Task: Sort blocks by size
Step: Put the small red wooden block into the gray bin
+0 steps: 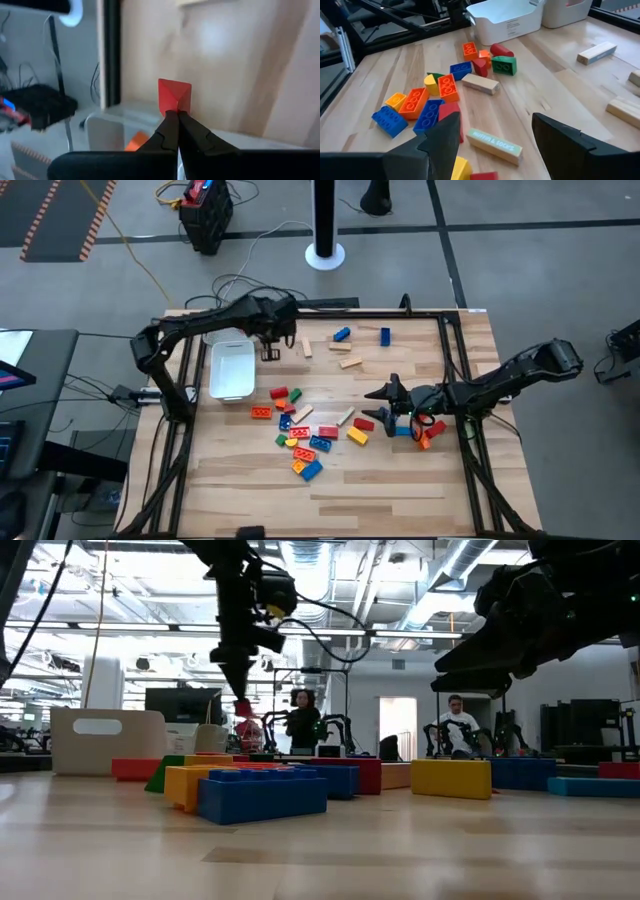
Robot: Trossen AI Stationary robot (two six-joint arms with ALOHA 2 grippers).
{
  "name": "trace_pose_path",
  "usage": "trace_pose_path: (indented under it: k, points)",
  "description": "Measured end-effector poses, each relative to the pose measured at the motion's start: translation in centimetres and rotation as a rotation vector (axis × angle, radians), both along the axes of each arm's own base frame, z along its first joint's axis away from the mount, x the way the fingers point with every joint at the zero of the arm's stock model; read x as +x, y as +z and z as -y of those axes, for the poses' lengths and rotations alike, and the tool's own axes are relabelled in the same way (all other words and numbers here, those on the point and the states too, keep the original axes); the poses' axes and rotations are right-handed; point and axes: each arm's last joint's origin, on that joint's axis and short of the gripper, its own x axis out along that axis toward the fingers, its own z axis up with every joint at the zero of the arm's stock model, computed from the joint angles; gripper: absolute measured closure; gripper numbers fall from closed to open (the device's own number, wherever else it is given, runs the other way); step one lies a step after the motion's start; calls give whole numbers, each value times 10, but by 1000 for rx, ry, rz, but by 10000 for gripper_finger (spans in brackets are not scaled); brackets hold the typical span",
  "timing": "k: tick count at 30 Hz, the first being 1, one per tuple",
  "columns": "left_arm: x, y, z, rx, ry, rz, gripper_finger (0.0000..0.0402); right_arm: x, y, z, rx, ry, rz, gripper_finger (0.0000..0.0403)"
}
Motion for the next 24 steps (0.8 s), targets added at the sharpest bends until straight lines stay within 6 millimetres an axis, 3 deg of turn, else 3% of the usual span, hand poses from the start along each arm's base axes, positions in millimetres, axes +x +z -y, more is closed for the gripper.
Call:
trace_pose_path:
  k: [7, 17, 21, 24]
  points:
    - [-29, 6, -25, 19, 140, -55, 401, 0, -1, -1, 10, -1, -8, 129]
    - [-58, -28, -45, 7, 282, -138, 401, -1, -1, -1, 15, 0, -12, 129]
    - [-64, -30, -52, 18, 362, -102, 397, -1, -1, -1, 17, -2, -10, 129]
    - [-66, -31, -54, 20, 375, -101, 372, -1, -1, -1, 16, -7, -7, 129]
